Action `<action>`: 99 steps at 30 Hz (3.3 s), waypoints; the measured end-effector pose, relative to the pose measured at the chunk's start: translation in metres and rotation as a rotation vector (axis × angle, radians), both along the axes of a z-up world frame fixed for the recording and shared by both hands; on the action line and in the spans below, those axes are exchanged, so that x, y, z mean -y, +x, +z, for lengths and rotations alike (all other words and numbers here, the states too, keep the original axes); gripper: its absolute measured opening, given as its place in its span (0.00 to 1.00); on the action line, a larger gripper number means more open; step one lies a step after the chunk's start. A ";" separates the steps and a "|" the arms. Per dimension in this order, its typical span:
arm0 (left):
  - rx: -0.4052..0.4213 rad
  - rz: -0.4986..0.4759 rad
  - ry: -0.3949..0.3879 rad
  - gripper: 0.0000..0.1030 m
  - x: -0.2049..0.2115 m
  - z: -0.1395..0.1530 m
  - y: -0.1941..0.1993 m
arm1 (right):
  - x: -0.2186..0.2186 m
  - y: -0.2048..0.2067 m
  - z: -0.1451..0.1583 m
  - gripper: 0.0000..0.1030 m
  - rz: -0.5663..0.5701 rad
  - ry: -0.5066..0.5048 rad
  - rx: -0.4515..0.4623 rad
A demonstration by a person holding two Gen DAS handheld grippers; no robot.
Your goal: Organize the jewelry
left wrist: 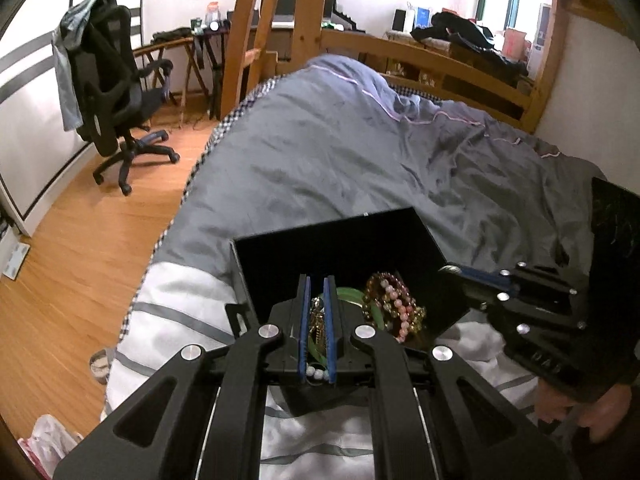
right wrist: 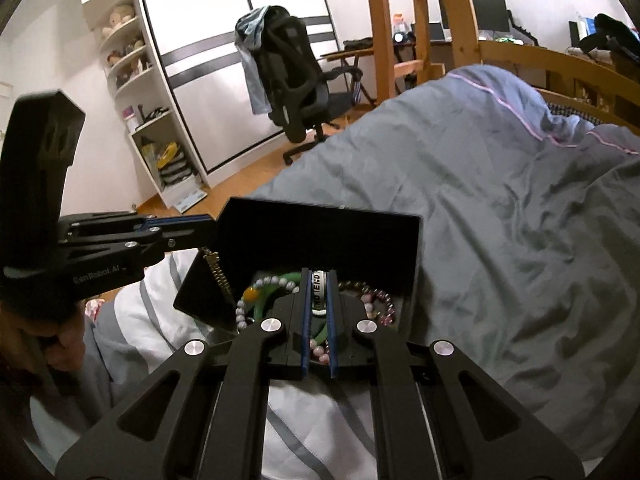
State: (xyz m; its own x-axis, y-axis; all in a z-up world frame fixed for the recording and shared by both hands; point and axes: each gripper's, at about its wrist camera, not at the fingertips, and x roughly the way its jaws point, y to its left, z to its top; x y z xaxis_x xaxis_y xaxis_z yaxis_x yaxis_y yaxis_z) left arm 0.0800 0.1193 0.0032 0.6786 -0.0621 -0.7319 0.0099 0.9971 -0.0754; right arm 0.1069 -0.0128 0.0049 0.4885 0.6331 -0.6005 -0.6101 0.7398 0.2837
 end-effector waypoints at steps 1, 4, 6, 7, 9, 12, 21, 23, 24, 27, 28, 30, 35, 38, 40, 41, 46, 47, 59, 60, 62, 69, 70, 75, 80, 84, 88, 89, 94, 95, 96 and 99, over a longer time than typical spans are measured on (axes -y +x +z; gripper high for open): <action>-0.007 -0.001 -0.002 0.06 0.000 -0.002 0.000 | -0.002 0.000 -0.003 0.07 0.005 0.001 -0.011; -0.014 0.009 -0.005 0.06 -0.001 -0.004 0.001 | -0.005 0.001 -0.009 0.08 0.009 -0.007 -0.026; -0.015 0.015 -0.010 0.07 -0.002 -0.005 0.000 | -0.006 0.001 -0.011 0.08 0.015 -0.011 -0.035; -0.016 0.022 -0.010 0.14 -0.003 -0.005 0.000 | -0.006 0.000 -0.012 0.09 0.016 -0.012 -0.036; -0.001 0.038 -0.001 0.38 -0.003 -0.003 -0.001 | -0.006 0.000 -0.012 0.18 0.015 -0.009 -0.038; 0.066 0.068 0.018 0.64 -0.004 0.006 -0.008 | -0.004 -0.001 -0.008 0.58 0.010 0.008 -0.024; 0.146 0.117 0.070 0.92 -0.003 0.021 -0.016 | 0.010 -0.004 0.014 0.96 -0.065 0.029 0.043; 0.161 0.135 0.096 0.93 -0.003 0.025 -0.019 | 0.015 -0.002 0.020 0.96 -0.094 0.029 0.038; 0.166 0.145 0.115 0.93 -0.001 0.028 -0.020 | 0.018 -0.001 0.025 0.96 -0.110 0.027 0.034; 0.173 0.158 0.144 0.93 0.000 0.037 -0.028 | 0.026 -0.005 0.040 0.96 -0.156 0.019 0.031; 0.176 0.163 0.147 0.94 -0.001 0.040 -0.032 | 0.028 -0.007 0.045 0.96 -0.162 0.020 0.033; 0.178 0.175 0.151 0.94 -0.004 0.047 -0.045 | 0.033 -0.016 0.059 0.96 -0.177 0.015 0.048; 0.153 0.177 0.146 0.94 -0.010 0.051 -0.069 | 0.036 -0.037 0.079 0.96 -0.178 -0.037 0.058; 0.119 0.151 0.163 0.94 -0.006 0.050 -0.073 | 0.038 -0.050 0.085 0.96 -0.168 -0.053 0.065; 0.109 0.136 0.197 0.94 -0.001 0.051 -0.076 | 0.041 -0.059 0.088 0.96 -0.168 -0.068 0.071; 0.109 0.127 0.208 0.94 0.002 0.051 -0.079 | 0.043 -0.061 0.090 0.96 -0.169 -0.070 0.070; 0.117 0.112 0.234 0.94 0.005 0.057 -0.094 | 0.056 -0.071 0.095 0.96 -0.196 -0.061 0.054; 0.119 0.115 0.230 0.94 0.005 0.057 -0.097 | 0.059 -0.073 0.095 0.96 -0.200 -0.054 0.041; 0.115 0.182 0.183 0.94 -0.005 0.047 -0.092 | 0.055 -0.082 0.076 0.96 -0.182 -0.116 0.014; 0.116 0.182 0.173 0.94 -0.006 0.047 -0.091 | 0.055 -0.083 0.075 0.96 -0.178 -0.119 0.013; 0.110 0.176 0.176 0.94 -0.005 0.045 -0.091 | 0.054 -0.085 0.072 0.96 -0.170 -0.129 0.012; 0.104 0.121 0.214 0.94 0.012 0.038 -0.085 | 0.049 -0.086 0.063 0.96 -0.152 -0.157 0.001; 0.103 0.118 0.216 0.94 0.013 0.037 -0.084 | 0.049 -0.086 0.062 0.96 -0.150 -0.159 0.001; 0.089 0.119 0.218 0.94 0.013 0.035 -0.082 | 0.049 -0.086 0.060 0.96 -0.151 -0.161 -0.006; 0.082 0.123 0.211 0.94 0.010 0.034 -0.082 | 0.048 -0.084 0.058 0.96 -0.159 -0.162 -0.017; 0.085 0.117 0.219 0.94 0.012 0.034 -0.082 | 0.048 -0.085 0.057 0.96 -0.154 -0.165 -0.018; 0.083 0.107 0.229 0.94 0.014 0.032 -0.081 | 0.047 -0.085 0.056 0.96 -0.148 -0.168 -0.019; 0.083 0.106 0.230 0.94 0.014 0.032 -0.081 | 0.047 -0.085 0.056 0.96 -0.149 -0.168 -0.019; 0.082 0.105 0.232 0.94 0.015 0.031 -0.081 | 0.045 -0.084 0.054 0.96 -0.152 -0.167 -0.027; 0.081 0.105 0.232 0.94 0.015 0.031 -0.081 | 0.045 -0.084 0.054 0.96 -0.152 -0.167 -0.028; 0.080 0.103 0.234 0.94 0.016 0.031 -0.081 | 0.045 -0.084 0.053 0.96 -0.152 -0.167 -0.029; 0.083 0.100 0.238 0.94 0.016 0.032 -0.082 | 0.044 -0.085 0.053 0.96 -0.147 -0.166 -0.028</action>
State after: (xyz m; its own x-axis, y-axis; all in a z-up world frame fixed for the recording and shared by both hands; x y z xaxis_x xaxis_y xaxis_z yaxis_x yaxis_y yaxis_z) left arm -0.0016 0.1028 0.0350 0.7309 0.1756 -0.6595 -0.0937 0.9830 0.1579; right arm 0.0218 -0.0564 0.0584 0.5499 0.4477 -0.7051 -0.4859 0.8581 0.1659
